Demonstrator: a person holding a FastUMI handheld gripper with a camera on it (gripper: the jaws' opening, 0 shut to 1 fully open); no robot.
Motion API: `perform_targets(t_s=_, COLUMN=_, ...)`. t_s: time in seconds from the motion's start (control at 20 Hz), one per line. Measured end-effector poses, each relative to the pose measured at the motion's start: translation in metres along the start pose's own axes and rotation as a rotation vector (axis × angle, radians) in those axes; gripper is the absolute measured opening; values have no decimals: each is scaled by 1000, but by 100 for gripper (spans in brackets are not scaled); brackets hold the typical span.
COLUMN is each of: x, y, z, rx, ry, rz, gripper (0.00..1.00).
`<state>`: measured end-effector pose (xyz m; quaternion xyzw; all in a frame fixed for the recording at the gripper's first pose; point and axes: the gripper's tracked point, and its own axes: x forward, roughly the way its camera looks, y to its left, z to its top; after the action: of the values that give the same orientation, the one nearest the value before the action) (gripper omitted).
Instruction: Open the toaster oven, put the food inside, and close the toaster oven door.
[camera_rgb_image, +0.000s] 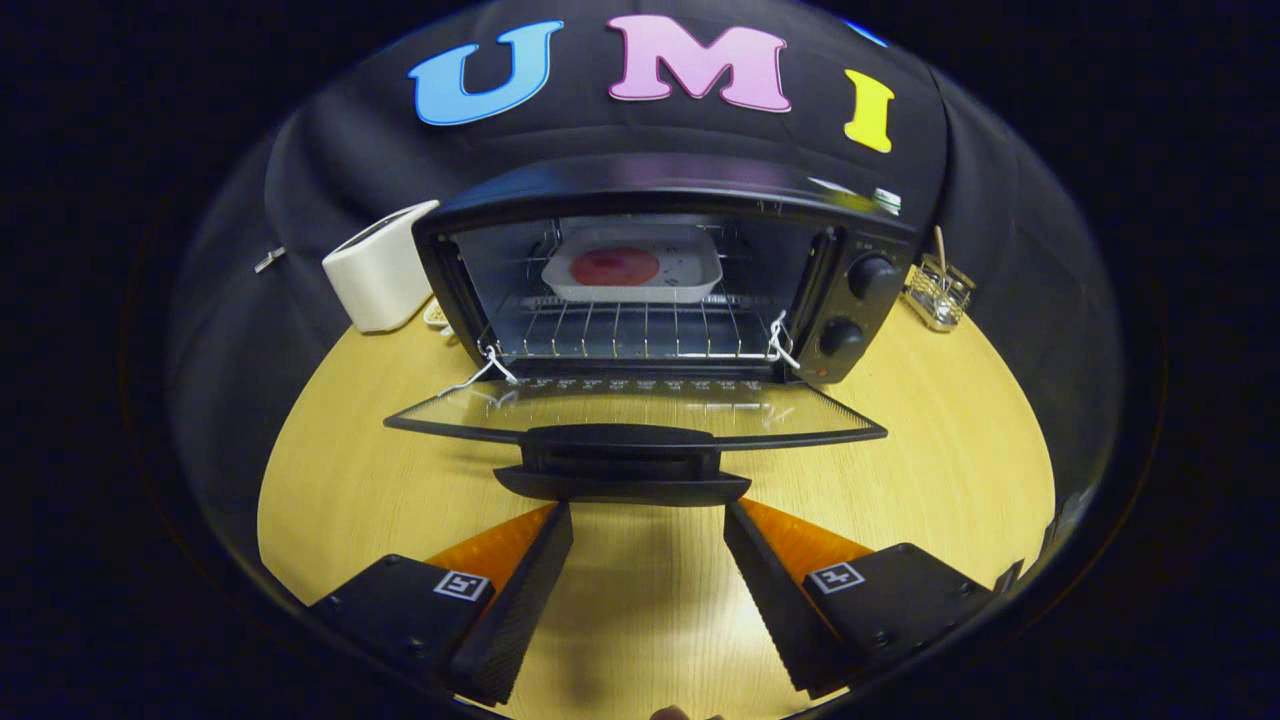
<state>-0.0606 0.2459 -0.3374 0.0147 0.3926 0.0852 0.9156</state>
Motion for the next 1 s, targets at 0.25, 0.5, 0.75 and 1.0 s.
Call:
perform_targets(t_s=0.25, x=-6, y=-1, z=44, rx=28, ry=-65, rz=13, gripper=99)
perform_targets(t_s=0.5, x=3, y=-17, z=83, rx=38, ry=-98, rz=6, gripper=99)
perform_targets(t_s=0.75, x=-11, y=-20, z=124, rx=28, ry=-199, rz=22, gripper=99)
perform_targets(t_s=1.0, x=-41, y=-28, z=145, rx=50, ry=-264, rz=50, gripper=99)
